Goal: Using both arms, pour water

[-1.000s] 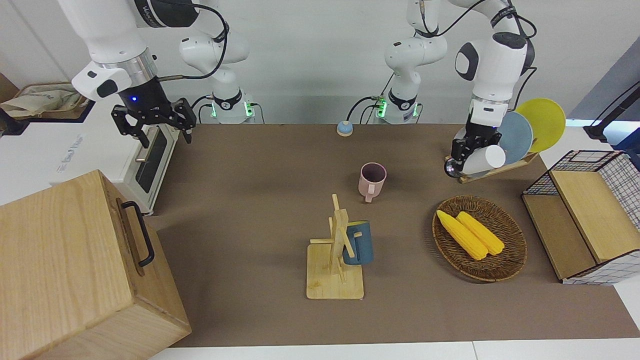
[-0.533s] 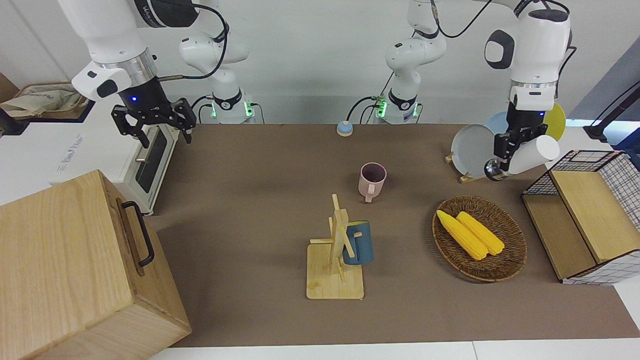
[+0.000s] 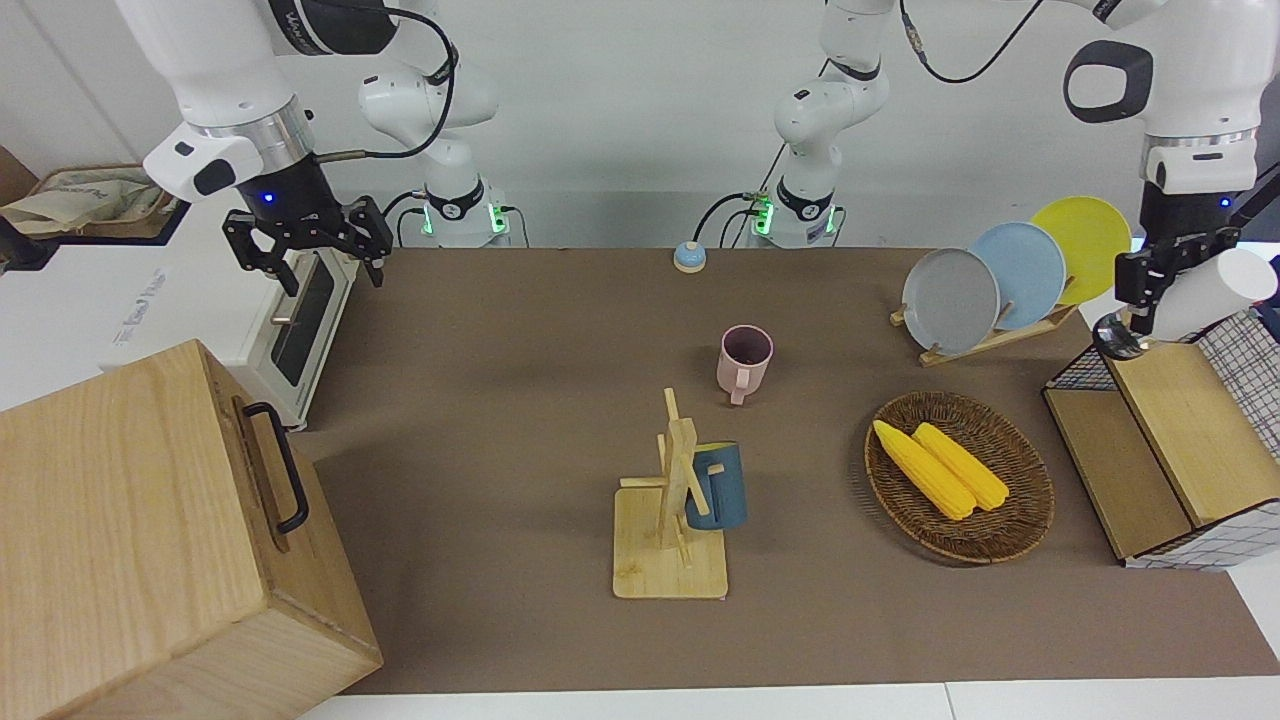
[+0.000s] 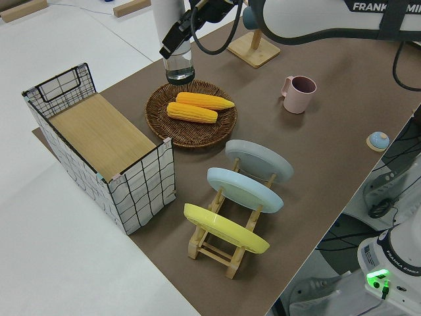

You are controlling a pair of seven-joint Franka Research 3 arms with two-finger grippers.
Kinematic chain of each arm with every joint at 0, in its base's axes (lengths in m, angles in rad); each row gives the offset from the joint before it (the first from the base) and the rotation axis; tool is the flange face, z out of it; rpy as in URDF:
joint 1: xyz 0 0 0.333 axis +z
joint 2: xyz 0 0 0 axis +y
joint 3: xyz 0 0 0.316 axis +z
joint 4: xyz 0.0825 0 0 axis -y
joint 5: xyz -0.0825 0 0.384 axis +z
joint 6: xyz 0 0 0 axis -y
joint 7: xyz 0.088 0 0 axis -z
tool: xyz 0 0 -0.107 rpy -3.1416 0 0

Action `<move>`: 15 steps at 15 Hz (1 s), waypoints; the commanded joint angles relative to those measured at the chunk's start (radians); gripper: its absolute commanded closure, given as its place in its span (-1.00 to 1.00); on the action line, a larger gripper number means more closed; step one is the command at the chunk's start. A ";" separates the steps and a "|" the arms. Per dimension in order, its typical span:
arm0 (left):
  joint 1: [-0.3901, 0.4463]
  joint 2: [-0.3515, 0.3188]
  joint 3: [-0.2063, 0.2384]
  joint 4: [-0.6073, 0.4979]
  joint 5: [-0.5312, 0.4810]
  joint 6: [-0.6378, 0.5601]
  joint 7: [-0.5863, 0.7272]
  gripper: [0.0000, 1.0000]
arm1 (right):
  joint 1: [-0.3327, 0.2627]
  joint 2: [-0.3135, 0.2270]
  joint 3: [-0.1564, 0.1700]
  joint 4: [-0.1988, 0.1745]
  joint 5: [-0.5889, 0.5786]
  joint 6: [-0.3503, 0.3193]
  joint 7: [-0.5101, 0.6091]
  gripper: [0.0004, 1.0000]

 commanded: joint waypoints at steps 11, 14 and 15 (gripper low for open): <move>0.214 0.282 -0.007 0.270 -0.456 0.076 0.663 1.00 | -0.002 -0.009 0.002 -0.011 0.004 0.008 -0.015 -0.98; 0.232 0.285 -0.010 0.254 -0.541 0.105 0.752 1.00 | -0.002 -0.010 0.002 -0.012 0.004 0.010 -0.015 -0.98; 0.232 0.284 -0.010 0.228 -0.541 0.137 0.759 1.00 | -0.002 -0.009 0.002 -0.012 0.004 0.008 -0.015 -0.98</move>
